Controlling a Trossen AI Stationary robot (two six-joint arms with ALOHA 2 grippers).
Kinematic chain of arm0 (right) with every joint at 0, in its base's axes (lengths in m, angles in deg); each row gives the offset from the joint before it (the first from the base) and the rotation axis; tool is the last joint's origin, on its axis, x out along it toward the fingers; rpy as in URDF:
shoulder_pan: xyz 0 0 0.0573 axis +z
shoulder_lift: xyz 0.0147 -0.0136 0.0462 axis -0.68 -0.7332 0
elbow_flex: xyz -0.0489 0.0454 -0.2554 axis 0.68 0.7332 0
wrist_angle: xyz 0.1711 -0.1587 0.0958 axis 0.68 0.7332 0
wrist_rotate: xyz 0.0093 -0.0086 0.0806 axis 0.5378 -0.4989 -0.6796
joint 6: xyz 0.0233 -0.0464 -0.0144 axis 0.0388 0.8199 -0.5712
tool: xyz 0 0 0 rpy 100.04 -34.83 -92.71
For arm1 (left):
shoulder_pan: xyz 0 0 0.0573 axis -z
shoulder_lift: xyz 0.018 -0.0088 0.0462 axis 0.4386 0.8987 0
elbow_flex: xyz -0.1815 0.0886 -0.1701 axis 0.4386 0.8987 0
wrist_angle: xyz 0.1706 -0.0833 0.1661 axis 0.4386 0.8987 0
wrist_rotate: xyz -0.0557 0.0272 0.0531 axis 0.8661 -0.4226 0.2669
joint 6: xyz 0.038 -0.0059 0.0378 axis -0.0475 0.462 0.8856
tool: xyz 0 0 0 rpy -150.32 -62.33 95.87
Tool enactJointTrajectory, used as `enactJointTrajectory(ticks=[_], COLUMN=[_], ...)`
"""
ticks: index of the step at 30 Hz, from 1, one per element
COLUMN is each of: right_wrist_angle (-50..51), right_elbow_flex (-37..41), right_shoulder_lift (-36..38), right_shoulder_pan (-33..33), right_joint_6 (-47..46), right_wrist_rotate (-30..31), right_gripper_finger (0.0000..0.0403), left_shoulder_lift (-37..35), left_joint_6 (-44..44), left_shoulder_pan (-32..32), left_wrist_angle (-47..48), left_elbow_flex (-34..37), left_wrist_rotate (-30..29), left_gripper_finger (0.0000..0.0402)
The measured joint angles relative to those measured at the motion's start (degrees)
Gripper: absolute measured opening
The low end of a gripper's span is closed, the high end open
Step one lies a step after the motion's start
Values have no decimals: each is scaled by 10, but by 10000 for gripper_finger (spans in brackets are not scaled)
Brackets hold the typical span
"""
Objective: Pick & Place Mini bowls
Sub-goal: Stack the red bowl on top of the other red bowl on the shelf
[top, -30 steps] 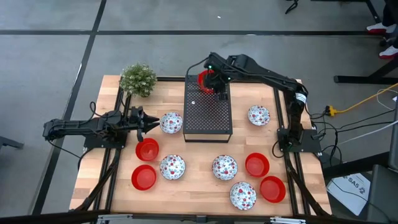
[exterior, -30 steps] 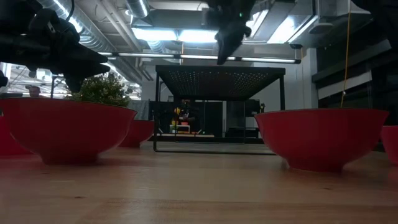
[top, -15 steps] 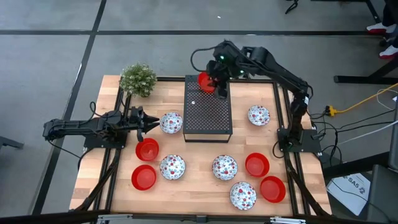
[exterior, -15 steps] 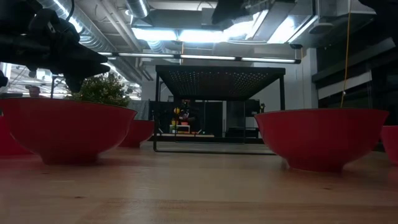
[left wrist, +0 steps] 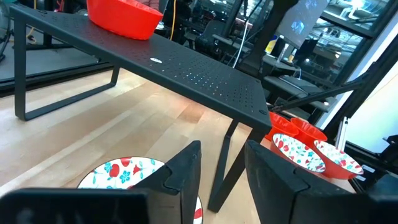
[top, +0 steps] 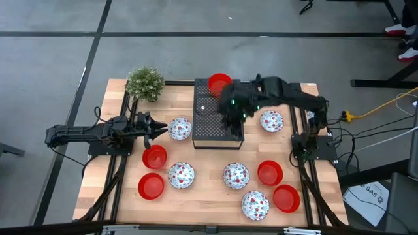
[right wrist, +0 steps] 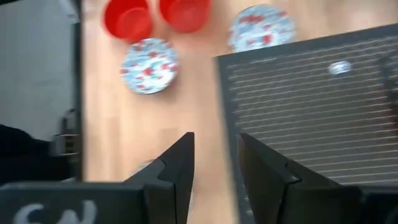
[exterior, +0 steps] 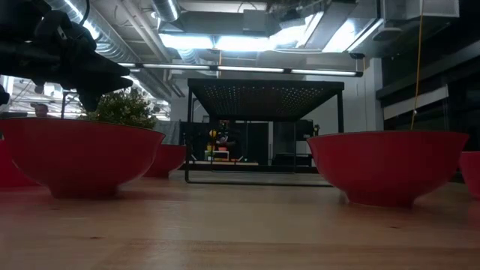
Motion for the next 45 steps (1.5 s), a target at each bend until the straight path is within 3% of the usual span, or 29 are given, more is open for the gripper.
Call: enactJointTrajectory(ticks=[15,29,39,45], right_wrist_angle=[0,15,63,66], right_elbow_flex=[0,1,24,109], right_shoulder_lift=[0,-7,-44,-50], right_shoulder_pan=[215,345,386,392], right_joint_6=[-314,-551,-630,-633], right_wrist_rotate=[40,74,103,102], right_gripper_finger=[123,123,123,123], left_shoulder_lift=[0,0,0,0], left_joint_6=[0,0,0,0], left_shoulder_pan=[0,0,0,0], left_wrist_angle=[0,0,0,0], left_elbow_flex=[0,0,0,0], left_wrist_rotate=[0,0,0,0], left_gripper_finger=[121,122,119,118])
